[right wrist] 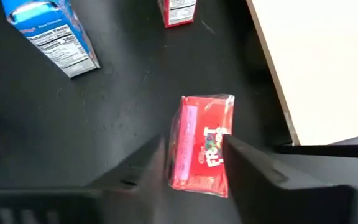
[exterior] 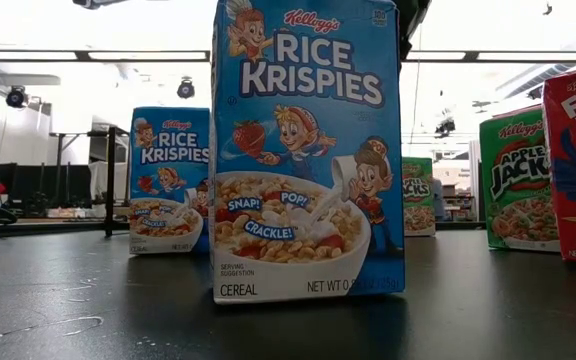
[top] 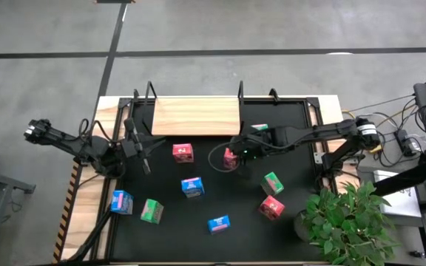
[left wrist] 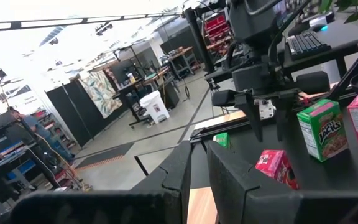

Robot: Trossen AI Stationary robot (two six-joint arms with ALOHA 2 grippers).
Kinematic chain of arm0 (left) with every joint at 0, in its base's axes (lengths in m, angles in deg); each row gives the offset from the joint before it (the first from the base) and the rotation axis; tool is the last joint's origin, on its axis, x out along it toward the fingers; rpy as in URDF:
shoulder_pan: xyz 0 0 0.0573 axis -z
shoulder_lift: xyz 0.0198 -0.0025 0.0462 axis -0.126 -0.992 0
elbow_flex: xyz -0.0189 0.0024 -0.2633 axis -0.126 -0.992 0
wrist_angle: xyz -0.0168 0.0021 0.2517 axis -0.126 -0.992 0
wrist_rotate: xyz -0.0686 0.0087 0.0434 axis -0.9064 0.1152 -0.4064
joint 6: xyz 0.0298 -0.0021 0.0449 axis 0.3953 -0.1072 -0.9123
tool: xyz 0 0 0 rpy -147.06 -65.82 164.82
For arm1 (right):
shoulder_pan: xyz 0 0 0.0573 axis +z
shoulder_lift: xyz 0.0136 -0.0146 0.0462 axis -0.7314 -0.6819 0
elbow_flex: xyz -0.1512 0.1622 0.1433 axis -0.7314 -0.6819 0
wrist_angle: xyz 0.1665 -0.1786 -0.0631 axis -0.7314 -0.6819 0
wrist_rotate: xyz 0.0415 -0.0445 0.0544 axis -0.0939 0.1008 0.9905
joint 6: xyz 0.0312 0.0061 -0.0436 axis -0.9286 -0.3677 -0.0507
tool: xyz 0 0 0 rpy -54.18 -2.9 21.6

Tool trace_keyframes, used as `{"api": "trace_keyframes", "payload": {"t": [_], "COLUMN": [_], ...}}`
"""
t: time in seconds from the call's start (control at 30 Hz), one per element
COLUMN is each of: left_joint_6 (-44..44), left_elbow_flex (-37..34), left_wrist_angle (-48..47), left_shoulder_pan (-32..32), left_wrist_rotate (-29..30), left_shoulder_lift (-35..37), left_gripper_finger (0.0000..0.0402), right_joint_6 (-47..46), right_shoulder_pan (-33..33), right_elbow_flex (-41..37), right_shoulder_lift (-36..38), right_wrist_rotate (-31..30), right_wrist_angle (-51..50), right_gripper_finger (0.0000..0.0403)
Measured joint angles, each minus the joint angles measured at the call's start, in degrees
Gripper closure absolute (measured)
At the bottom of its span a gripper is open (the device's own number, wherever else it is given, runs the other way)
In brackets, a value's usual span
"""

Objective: Stack cereal on shelf
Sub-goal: Put the top right red cereal box on the shelf

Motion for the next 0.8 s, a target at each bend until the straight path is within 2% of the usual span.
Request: {"api": "trace_keyframes", "payload": {"t": [0.2, 0.33, 0.63, 0.8], "left_joint_6": [0.0, 0.0, 0.5, 0.5], "left_elbow_flex": [0.0, 0.0, 0.0, 0.0], "left_wrist_angle": [0.0, -0.1, -0.2, -0.2], "left_shoulder_pan": [0.0, 0.0, 0.0, 0.0], "left_wrist_rotate": [0.0, 0.0, 0.0, 0.0], "left_shoulder_lift": [0.0, 0.0, -0.1, 0.0], "left_gripper_finger": [0.0365, 0.0365, 0.0365, 0.0365], "right_joint_6": [-0.5, -3.3, -3.8, -3.2], "right_shoulder_pan": [0.0, 0.0, 0.0, -0.1], "right_elbow_flex": [-1.4, -3.2, -3.4, -3.2], "right_shoulder_lift": [0.0, -1.1, -6.5, -8.4], "right_wrist_rotate": [-0.2, -3.6, -4.4, -4.3], "right_wrist_angle": [0.2, 0.1, 1.7, 1.7], "right_gripper_finger": [0.0126, 0.0086, 0.0080, 0.0114]}}
